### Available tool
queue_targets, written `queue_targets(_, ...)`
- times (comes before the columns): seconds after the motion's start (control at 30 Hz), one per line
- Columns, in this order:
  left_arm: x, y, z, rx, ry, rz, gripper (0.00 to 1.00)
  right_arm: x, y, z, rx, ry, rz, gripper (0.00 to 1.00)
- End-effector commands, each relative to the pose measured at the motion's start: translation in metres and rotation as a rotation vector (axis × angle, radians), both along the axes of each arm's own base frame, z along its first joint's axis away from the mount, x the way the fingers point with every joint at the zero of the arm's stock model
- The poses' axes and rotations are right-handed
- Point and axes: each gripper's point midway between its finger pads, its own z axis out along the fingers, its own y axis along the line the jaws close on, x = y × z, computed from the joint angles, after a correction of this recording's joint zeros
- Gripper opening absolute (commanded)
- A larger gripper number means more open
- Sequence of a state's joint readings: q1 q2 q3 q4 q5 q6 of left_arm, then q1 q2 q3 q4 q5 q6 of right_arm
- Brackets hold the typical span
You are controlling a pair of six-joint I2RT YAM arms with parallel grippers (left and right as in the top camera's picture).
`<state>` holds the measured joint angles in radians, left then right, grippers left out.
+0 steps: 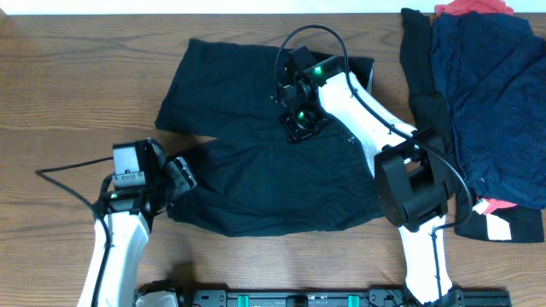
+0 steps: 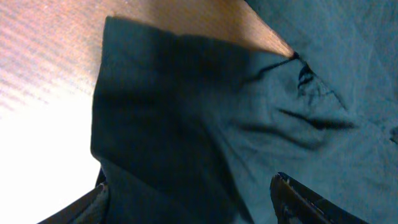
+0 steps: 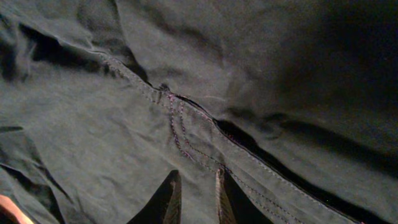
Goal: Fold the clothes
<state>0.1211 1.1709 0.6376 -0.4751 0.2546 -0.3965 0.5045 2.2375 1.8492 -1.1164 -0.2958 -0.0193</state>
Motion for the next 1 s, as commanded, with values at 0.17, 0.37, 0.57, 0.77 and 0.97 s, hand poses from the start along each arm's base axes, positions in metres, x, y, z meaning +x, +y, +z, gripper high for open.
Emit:
queue_targets(0.17, 0.004, -0.003, -0.005, -0.013, 0.03, -0.015, 0.75, 0.001, 0.002, 0.01, 0.023, -0.017, 0.003, 0.21)
queue_targets(0.37, -0.031, -0.005, 0.009, 0.003, 0.119, -0.054, 0.79, 0.002, 0.002, 0.01, 0.025, -0.022, 0.003, 0.24)
queue_targets(0.57, -0.037, 0.005, 0.042, 0.081, 0.071, -0.053, 0.89, 0.005, 0.004, 0.011, 0.032, -0.035, 0.003, 0.25)
queue_targets(0.77, -0.063, 0.003, 0.053, 0.078, 0.134, -0.053, 0.95, 0.005, 0.004, 0.011, 0.032, -0.035, 0.003, 0.28)
queue_targets(0.97, -0.095, -0.001, 0.04, 0.031, 0.305, 0.003, 1.0, 0.007, 0.005, 0.011, 0.038, -0.047, 0.012, 0.29)
